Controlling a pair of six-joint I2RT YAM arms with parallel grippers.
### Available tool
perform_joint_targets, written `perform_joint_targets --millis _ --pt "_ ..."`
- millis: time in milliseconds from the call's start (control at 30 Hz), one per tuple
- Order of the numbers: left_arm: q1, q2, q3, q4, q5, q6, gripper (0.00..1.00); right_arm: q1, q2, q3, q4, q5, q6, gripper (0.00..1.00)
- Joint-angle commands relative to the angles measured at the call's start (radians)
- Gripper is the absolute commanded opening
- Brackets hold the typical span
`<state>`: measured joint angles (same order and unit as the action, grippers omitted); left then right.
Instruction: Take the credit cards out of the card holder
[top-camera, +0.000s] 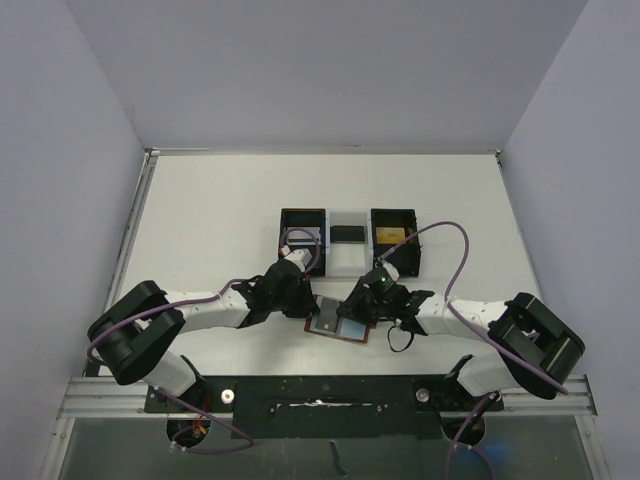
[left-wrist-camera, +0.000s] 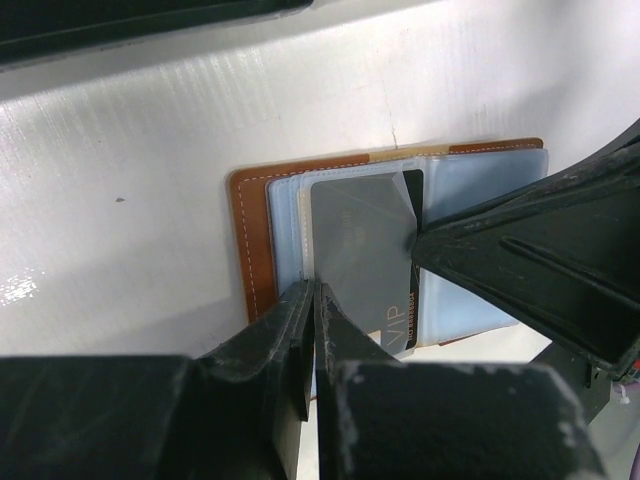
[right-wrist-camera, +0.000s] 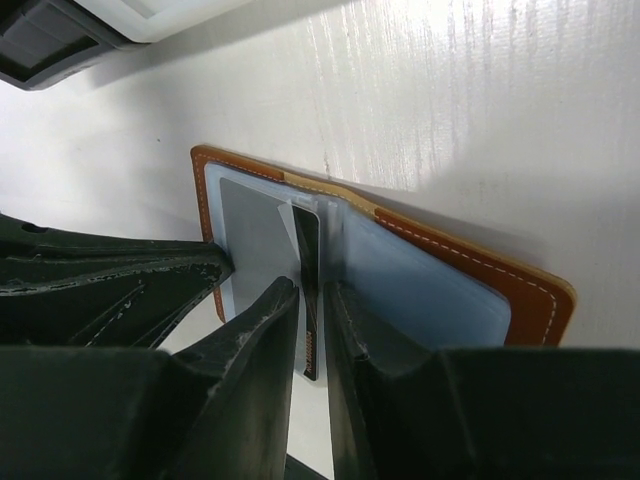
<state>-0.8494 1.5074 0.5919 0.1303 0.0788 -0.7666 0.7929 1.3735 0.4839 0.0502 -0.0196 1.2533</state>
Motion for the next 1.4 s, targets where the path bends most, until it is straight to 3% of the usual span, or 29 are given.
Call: perform_joint_targets --millis 0,133,300,400,967,1367 --pt "-0.004 0.010 -0.011 -0.048 -0.026 0.001 0.04 0.001 0.007 -0.023 0.079 -0.033 0.009 0.19" --pt "-0.003 0.011 -0.006 -0.050 -0.019 0.000 0.02 0.002 0.037 -0.018 0.121 -0.061 0.007 0.17" --pt "-0.003 0.007 -0.001 -0.060 -0.026 -0.005 0.01 -0.012 0.010 -0.032 0.148 -0.076 0.000 0.03" --pt "-0.003 0.002 0.006 -0.077 -0.039 -0.005 0.00 -0.022 -0.026 -0.050 0.140 -0.071 0.004 0.00" --pt "-0.004 -0.010 0.017 -0.092 -0.035 -0.004 0.00 -0.107 -0.099 -0.109 0.119 -0.160 -0.013 0.00" --pt "-0.004 -0.081 0.099 -0.066 0.046 0.036 0.23 -0.105 -0.030 -0.099 0.124 -0.137 -0.010 0.02"
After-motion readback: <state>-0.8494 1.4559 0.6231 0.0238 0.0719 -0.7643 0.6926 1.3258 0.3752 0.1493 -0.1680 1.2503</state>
